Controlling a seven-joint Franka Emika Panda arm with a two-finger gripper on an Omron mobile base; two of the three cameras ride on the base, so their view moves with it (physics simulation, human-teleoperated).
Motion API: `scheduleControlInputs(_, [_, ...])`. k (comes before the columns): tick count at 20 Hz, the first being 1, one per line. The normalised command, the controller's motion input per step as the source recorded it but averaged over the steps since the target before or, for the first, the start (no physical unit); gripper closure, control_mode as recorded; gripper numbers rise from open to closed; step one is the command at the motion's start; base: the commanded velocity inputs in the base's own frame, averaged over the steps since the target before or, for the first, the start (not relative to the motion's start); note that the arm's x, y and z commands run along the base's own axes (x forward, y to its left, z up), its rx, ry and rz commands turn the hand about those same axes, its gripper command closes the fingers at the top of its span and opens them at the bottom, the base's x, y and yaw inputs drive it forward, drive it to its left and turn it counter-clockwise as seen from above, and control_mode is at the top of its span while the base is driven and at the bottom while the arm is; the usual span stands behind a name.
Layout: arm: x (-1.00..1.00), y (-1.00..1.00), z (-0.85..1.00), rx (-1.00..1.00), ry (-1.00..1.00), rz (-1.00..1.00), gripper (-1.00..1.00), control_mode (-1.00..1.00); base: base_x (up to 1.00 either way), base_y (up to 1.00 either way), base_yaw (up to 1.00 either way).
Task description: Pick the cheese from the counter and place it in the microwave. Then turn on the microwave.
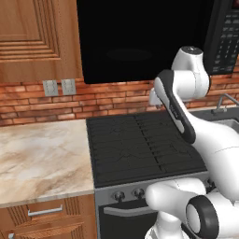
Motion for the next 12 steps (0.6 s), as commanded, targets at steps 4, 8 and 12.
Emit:
scheduleControlInputs(4, [-0.1,-0.31,0.45,0.0,-0.16,-0.1,-1.0,-1.0,0.0,0.0,0.0])
scheduleControlInputs(8, [-0.01,-0.38,0.46,0.0,-0.1,-0.11,-1.0,-1.0,0.0,0.0,0.0])
scheduleControlInputs(12, [0.0,-0.48,0.33,0.0,-0.08,-0.12,-1.0,-1.0,0.0,0.0,0.0])
